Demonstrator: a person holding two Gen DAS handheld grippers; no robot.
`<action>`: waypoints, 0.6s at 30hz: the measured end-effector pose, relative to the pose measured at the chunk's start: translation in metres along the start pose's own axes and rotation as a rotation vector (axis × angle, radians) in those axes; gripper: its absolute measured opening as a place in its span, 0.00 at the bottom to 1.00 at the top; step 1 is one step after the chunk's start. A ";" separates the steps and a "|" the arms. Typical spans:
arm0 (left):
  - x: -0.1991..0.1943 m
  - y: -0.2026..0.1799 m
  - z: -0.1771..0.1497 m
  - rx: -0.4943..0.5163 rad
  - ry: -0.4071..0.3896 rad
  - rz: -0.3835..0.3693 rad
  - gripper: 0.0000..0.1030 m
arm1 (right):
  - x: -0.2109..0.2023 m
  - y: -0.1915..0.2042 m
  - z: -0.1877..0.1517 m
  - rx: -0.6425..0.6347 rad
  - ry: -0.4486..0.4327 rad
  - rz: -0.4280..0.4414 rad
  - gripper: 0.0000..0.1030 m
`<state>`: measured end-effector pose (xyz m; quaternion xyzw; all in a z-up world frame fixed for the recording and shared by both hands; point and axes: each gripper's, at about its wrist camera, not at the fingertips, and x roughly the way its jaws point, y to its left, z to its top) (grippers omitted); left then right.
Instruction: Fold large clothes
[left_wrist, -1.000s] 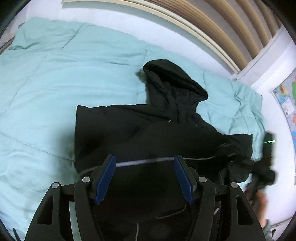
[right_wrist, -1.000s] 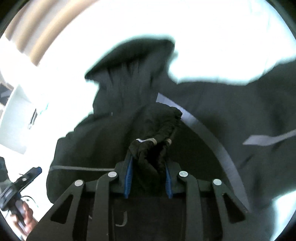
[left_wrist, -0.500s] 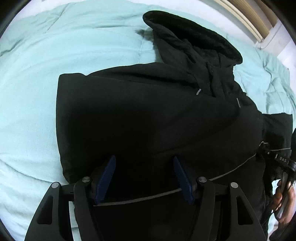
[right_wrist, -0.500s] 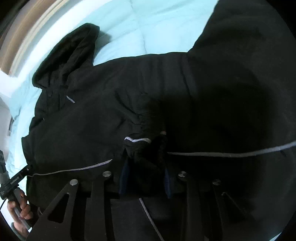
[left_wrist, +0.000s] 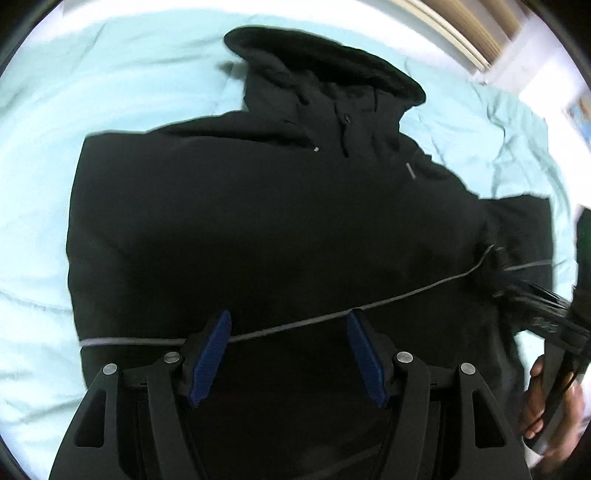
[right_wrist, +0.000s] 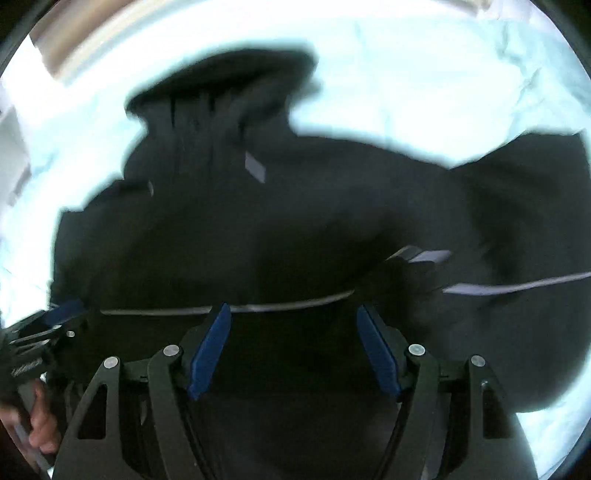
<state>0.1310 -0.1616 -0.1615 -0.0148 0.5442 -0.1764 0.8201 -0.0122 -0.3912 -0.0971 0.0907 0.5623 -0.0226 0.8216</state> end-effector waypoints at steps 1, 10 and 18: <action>0.008 -0.002 -0.004 0.029 0.004 0.020 0.65 | 0.014 0.004 -0.004 0.001 0.026 -0.025 0.70; -0.049 -0.026 -0.019 0.093 0.007 -0.016 0.65 | -0.038 -0.005 -0.018 0.110 0.004 0.063 0.70; -0.143 -0.068 -0.074 0.081 -0.061 -0.118 0.65 | -0.171 -0.049 -0.086 0.191 -0.150 -0.015 0.70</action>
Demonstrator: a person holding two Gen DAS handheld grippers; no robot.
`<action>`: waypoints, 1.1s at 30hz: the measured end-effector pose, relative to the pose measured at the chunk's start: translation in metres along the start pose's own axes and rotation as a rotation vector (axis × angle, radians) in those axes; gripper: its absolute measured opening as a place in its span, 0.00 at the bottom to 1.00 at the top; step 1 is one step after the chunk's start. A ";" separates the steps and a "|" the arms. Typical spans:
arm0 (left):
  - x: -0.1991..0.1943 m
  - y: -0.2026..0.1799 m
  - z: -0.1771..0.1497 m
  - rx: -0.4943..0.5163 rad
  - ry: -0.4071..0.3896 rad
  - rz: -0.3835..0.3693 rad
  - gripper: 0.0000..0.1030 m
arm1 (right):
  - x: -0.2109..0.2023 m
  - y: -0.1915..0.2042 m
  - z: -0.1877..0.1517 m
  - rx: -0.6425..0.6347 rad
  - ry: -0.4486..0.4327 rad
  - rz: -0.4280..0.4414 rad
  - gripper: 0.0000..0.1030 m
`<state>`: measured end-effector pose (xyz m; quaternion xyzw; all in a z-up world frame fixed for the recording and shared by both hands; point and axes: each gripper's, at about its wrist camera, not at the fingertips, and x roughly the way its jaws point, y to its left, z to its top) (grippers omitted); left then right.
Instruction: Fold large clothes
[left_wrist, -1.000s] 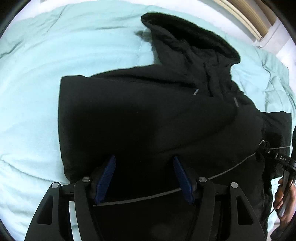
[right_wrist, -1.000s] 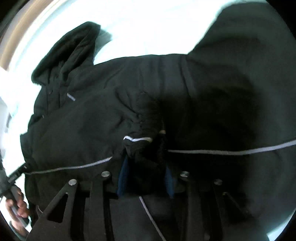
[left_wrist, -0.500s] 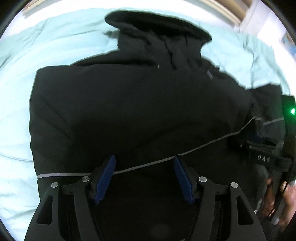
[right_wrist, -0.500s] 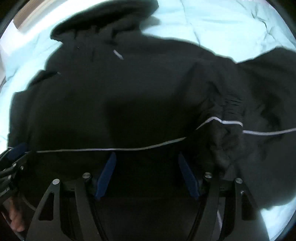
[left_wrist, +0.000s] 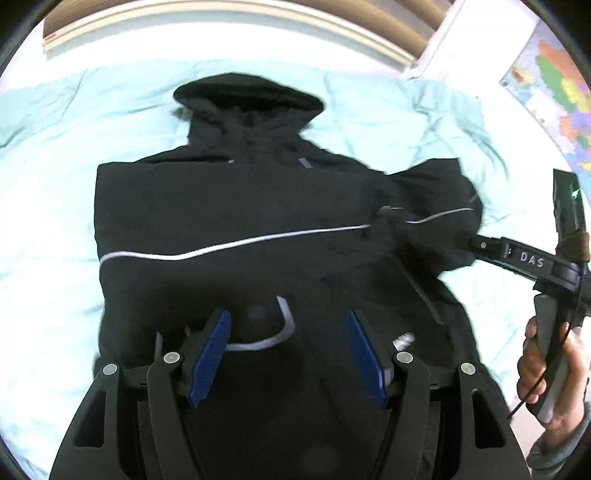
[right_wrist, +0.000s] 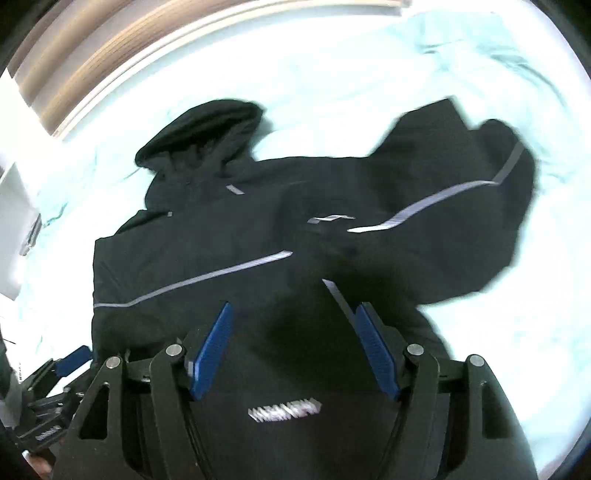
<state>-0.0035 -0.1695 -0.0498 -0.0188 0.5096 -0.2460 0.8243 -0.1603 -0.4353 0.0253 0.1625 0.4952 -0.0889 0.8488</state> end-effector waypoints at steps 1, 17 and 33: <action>-0.008 -0.011 -0.006 -0.003 -0.011 0.007 0.65 | 0.001 -0.007 0.003 0.003 0.002 -0.012 0.70; 0.017 -0.146 -0.027 -0.232 -0.062 -0.011 0.65 | -0.074 -0.251 0.058 0.077 -0.084 -0.087 0.78; 0.065 -0.157 0.000 -0.381 0.010 0.155 0.65 | 0.083 -0.393 0.188 0.239 0.000 -0.044 0.81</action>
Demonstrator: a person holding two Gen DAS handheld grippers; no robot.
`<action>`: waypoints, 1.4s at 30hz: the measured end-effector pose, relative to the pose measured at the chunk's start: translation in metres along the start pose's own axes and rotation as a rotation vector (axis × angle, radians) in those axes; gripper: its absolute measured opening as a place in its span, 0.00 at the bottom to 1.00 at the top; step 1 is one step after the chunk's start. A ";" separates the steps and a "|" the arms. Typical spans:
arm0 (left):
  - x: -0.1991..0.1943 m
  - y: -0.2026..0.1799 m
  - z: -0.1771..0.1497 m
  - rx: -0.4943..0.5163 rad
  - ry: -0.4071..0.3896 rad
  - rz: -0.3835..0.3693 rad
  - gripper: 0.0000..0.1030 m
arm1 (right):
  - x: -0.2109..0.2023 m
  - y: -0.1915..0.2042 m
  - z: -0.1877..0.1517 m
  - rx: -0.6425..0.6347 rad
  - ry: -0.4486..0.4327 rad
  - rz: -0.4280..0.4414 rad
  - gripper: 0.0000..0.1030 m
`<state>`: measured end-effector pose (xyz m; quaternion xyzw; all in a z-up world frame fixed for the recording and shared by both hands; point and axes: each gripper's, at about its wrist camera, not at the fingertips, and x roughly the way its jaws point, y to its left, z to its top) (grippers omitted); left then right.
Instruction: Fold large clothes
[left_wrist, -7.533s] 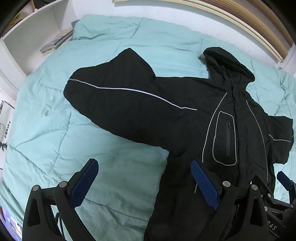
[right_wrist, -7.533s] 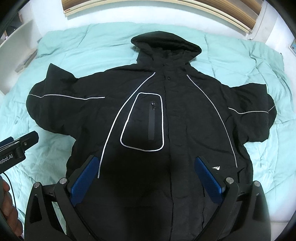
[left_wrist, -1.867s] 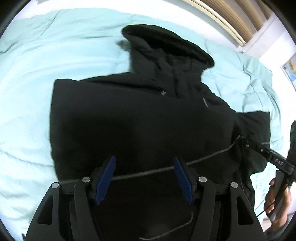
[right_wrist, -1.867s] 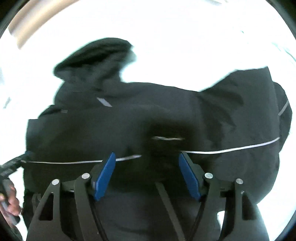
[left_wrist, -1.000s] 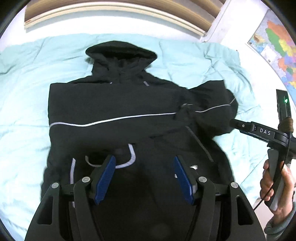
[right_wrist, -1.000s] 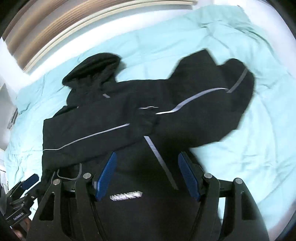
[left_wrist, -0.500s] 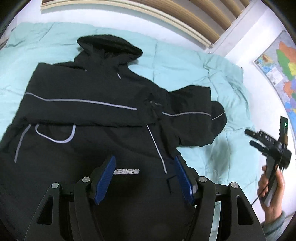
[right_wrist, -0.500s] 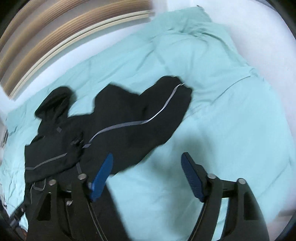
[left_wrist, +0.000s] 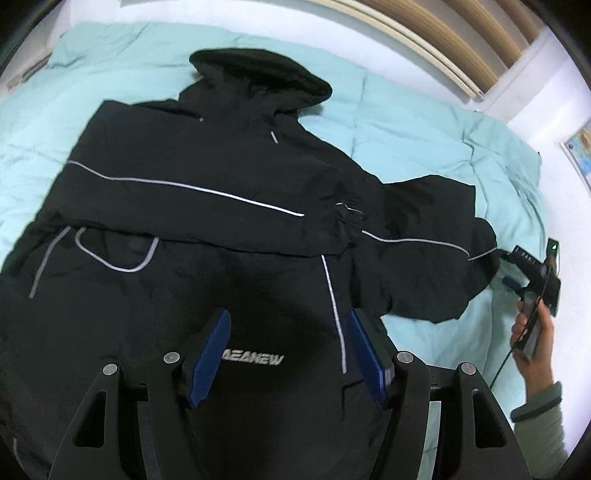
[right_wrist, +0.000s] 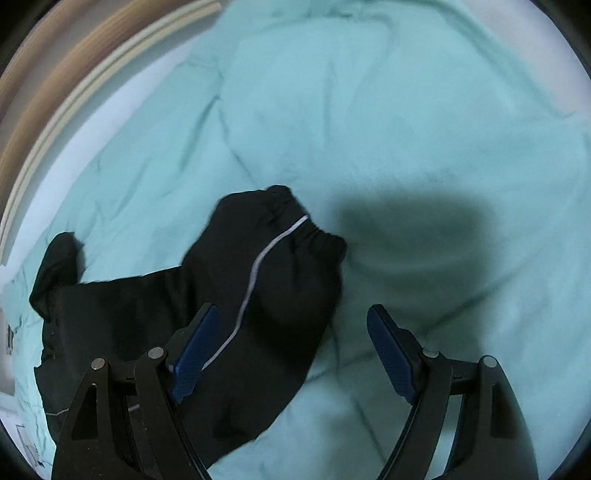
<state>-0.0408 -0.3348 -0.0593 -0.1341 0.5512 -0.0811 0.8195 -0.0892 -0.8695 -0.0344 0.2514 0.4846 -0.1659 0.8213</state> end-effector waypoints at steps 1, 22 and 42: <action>0.005 -0.004 0.001 0.002 0.008 0.005 0.65 | 0.007 -0.003 0.002 0.002 0.009 0.001 0.81; 0.050 -0.053 0.003 0.172 0.099 0.034 0.65 | -0.055 0.020 -0.009 -0.182 -0.233 -0.103 0.15; 0.036 0.030 0.025 0.092 0.082 0.000 0.65 | -0.100 0.055 -0.051 -0.115 -0.160 -0.024 0.15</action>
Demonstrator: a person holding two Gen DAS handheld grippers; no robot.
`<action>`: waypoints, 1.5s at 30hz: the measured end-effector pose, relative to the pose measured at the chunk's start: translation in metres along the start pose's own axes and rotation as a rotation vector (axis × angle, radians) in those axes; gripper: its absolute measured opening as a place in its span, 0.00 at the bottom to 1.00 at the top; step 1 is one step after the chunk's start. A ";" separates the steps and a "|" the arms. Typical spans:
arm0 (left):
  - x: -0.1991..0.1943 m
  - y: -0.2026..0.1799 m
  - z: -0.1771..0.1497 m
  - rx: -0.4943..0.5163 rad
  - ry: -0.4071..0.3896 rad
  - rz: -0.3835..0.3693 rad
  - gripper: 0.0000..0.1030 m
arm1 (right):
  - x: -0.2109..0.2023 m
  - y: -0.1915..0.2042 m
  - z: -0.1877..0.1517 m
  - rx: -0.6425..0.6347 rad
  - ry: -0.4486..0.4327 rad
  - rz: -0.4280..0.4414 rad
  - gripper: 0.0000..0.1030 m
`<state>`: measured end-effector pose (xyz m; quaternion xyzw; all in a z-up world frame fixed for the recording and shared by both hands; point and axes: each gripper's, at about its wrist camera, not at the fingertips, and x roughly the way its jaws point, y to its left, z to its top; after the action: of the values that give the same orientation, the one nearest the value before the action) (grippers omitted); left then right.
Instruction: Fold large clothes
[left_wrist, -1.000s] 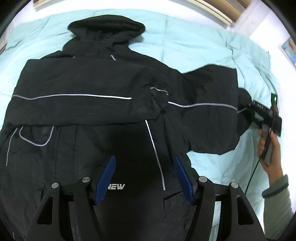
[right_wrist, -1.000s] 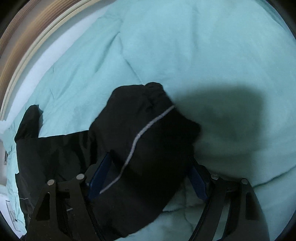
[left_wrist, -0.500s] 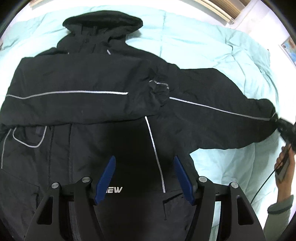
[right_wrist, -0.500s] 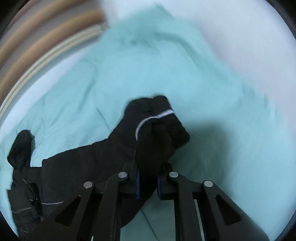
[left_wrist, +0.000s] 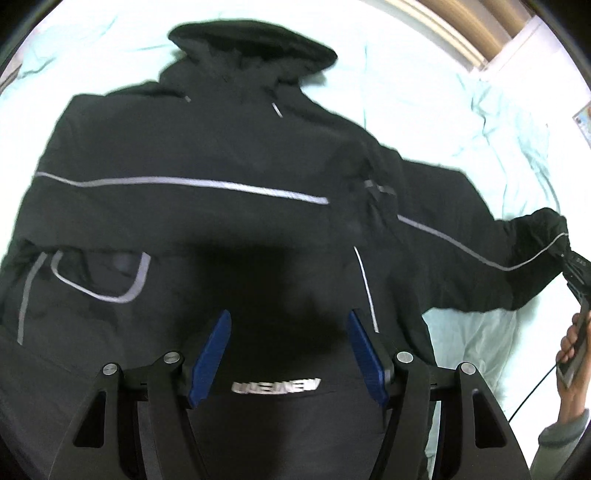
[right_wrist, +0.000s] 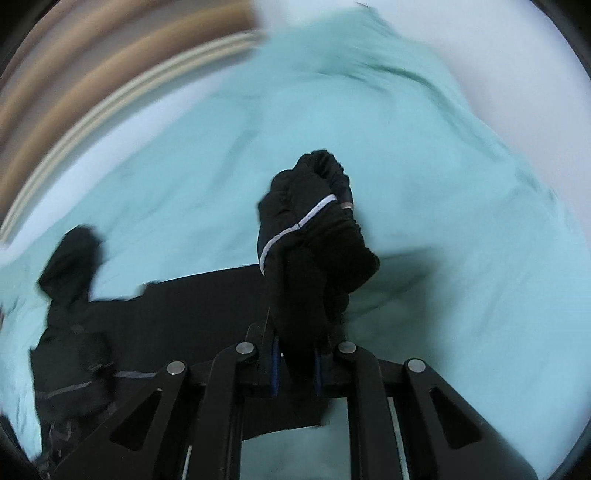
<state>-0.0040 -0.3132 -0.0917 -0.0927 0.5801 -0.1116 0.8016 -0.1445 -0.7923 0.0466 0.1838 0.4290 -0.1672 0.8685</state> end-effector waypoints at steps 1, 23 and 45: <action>-0.006 0.006 0.004 0.002 -0.011 -0.002 0.65 | -0.007 0.023 -0.006 -0.031 -0.001 0.020 0.15; -0.082 0.218 0.034 -0.039 -0.070 -0.021 0.65 | -0.013 0.509 -0.170 -0.588 0.011 0.220 0.15; -0.026 0.293 0.086 -0.140 -0.039 -0.054 0.65 | 0.094 0.558 -0.248 -0.660 0.391 0.550 0.66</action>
<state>0.0906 -0.0237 -0.1224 -0.1664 0.5678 -0.0904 0.8011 -0.0094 -0.2007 -0.0712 0.0325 0.5502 0.2521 0.7954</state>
